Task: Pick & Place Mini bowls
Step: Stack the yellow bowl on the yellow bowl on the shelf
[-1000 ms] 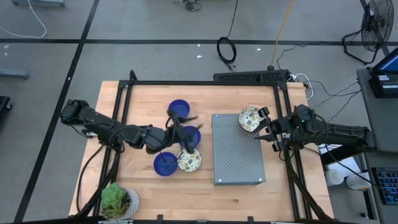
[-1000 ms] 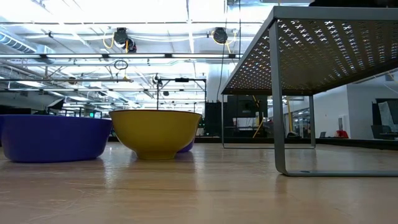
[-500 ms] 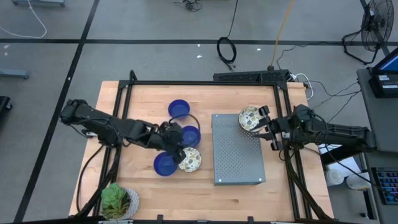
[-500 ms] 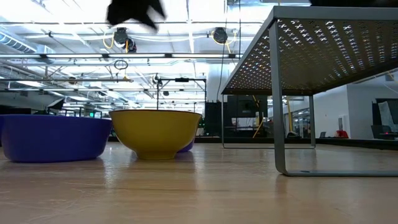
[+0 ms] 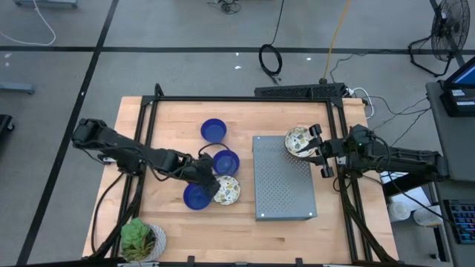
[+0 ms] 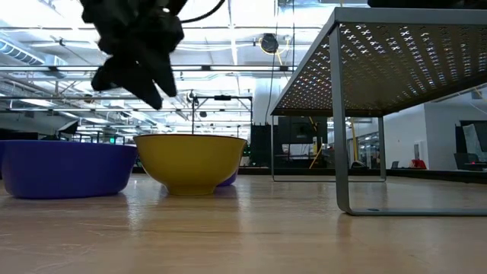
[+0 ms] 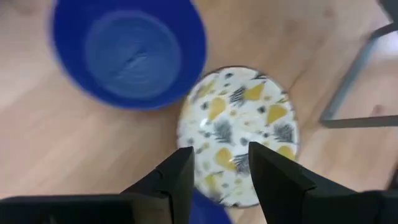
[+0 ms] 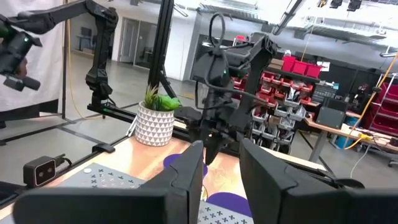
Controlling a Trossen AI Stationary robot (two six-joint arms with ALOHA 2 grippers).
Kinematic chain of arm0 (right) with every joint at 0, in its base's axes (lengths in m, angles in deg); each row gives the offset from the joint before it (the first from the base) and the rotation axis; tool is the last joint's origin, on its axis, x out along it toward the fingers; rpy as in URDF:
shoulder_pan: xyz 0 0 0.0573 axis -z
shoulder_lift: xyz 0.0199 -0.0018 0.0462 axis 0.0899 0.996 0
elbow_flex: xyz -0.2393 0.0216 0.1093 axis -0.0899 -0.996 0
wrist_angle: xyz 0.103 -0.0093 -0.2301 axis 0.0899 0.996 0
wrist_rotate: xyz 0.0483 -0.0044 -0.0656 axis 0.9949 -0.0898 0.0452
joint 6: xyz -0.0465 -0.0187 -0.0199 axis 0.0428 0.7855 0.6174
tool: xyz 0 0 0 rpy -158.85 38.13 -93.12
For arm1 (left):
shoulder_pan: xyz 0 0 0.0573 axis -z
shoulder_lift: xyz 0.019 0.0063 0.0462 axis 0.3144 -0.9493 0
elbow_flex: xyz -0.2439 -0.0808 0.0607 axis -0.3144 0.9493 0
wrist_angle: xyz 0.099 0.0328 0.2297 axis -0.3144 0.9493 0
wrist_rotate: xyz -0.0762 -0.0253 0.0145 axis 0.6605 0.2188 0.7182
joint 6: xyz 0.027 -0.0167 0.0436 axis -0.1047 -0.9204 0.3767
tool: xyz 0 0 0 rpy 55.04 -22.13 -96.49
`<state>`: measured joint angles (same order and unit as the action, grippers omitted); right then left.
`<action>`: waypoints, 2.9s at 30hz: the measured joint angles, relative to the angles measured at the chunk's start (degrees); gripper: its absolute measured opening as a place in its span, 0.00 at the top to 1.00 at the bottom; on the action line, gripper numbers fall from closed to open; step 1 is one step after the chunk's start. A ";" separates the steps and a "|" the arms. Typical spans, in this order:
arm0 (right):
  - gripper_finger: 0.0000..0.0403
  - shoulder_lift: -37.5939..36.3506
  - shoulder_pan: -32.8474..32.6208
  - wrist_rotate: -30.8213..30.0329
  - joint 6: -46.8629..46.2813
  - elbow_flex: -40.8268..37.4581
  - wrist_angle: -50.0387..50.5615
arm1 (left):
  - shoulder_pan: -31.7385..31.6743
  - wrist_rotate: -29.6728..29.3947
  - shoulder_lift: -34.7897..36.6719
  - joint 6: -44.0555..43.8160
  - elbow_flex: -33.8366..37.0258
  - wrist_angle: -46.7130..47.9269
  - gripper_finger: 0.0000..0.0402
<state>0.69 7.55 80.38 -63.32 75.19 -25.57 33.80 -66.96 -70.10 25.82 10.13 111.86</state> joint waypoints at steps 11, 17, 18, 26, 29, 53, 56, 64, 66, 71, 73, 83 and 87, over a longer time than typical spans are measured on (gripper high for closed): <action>0.77 -0.02 0.00 0.01 0.01 0.00 0.00 | -2.75 2.67 -0.87 1.47 5.85 -5.57 0.61; 0.77 0.00 -0.01 -0.01 0.00 0.02 0.00 | -3.51 8.66 -5.61 4.55 5.83 -7.52 0.61; 0.77 -0.02 -0.02 -0.03 -0.02 0.02 0.00 | -3.67 9.55 -6.82 4.87 5.87 -8.34 0.61; 0.77 -0.01 0.00 -0.01 -0.45 0.02 -0.02 | -5.66 13.28 -12.07 5.85 5.85 -10.92 0.61; 0.77 0.00 -0.02 0.01 -0.59 0.02 0.00 | -6.09 12.56 -12.23 6.08 5.83 -11.54 0.61; 0.77 1.30 0.00 -0.03 -0.17 0.04 0.44 | -6.72 7.70 -10.75 19.16 -3.13 -1.48 0.61; 0.77 1.31 -0.01 -0.17 -0.17 0.04 0.45 | -6.72 7.67 -11.37 18.21 -3.13 0.53 0.61; 0.77 1.29 -0.02 -0.19 -0.17 0.04 0.43 | -6.40 8.24 -12.11 14.47 -3.13 2.55 0.61; 0.77 1.29 0.00 -0.20 -0.17 0.04 0.42 | -6.40 9.08 -12.30 13.54 -3.16 2.38 0.61; 0.77 1.29 -0.01 -0.21 -0.17 0.04 0.42 | -6.40 11.33 -13.83 12.74 -3.15 1.94 0.61; 0.77 1.29 -0.02 -0.21 -0.17 0.04 0.39 | -6.35 11.64 -14.07 12.86 -3.15 2.16 0.61; 0.77 1.29 -0.01 -0.22 -0.17 0.04 0.39 | -6.35 10.91 -14.36 13.18 -3.13 2.17 0.61; 0.77 1.29 -0.01 -0.21 -0.17 0.04 0.39 | -6.35 10.73 -14.36 13.30 -3.13 2.15 0.61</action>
<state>1.98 7.54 80.17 -63.50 75.23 -25.18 27.45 -56.23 -84.46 39.12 6.99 114.02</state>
